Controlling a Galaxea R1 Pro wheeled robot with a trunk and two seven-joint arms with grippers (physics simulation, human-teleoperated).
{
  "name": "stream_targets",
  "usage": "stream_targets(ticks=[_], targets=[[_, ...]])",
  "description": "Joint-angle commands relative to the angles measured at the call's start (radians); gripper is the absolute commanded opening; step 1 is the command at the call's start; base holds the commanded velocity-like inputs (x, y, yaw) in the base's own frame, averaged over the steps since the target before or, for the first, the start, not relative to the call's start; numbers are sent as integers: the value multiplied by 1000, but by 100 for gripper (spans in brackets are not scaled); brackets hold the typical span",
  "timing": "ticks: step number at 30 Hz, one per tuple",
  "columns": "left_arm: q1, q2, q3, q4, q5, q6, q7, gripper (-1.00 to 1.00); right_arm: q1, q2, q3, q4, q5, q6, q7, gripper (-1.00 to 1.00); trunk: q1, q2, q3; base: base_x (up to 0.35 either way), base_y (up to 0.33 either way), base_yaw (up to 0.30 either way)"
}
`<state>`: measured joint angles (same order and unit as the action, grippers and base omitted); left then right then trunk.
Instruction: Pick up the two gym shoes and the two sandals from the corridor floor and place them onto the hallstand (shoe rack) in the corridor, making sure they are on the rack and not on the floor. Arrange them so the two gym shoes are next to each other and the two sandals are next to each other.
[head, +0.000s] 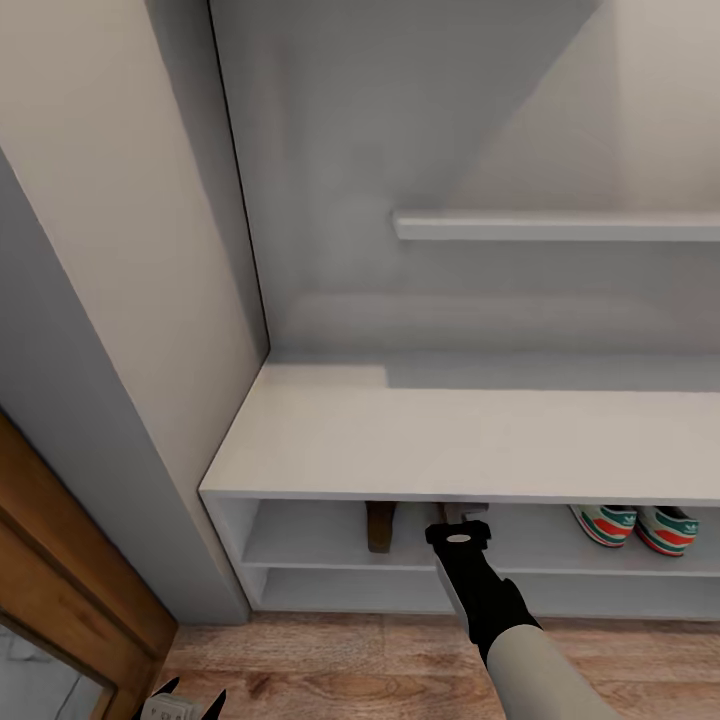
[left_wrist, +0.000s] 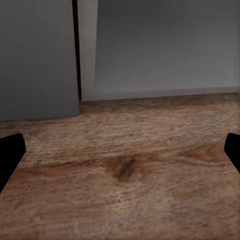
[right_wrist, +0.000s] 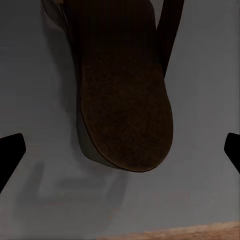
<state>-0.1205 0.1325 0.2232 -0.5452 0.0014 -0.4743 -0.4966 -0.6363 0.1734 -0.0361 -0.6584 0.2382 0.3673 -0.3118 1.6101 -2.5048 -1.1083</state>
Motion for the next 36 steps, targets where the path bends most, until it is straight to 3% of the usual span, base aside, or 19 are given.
stream_targets(ticks=[1, 17, 36], targets=[[-1, -1, 5, 1, 0, -1, -9, 100, 0, 1, -4, -1, 10, 7, 2, 100, 0, 0, -1, 0, 0, 0], [-1, -1, 5, 1, 0, -1, -10, 100, 0, 1, -4, -1, 10, 7, 2, 100, 0, 0, -1, -25, 0, 0], [-1, -1, 6, 0, 0, -1, -9, 100, 0, 1, -4, -1, 11, 7, 2, 100, 0, 0, -1, -299, -7, 0]])
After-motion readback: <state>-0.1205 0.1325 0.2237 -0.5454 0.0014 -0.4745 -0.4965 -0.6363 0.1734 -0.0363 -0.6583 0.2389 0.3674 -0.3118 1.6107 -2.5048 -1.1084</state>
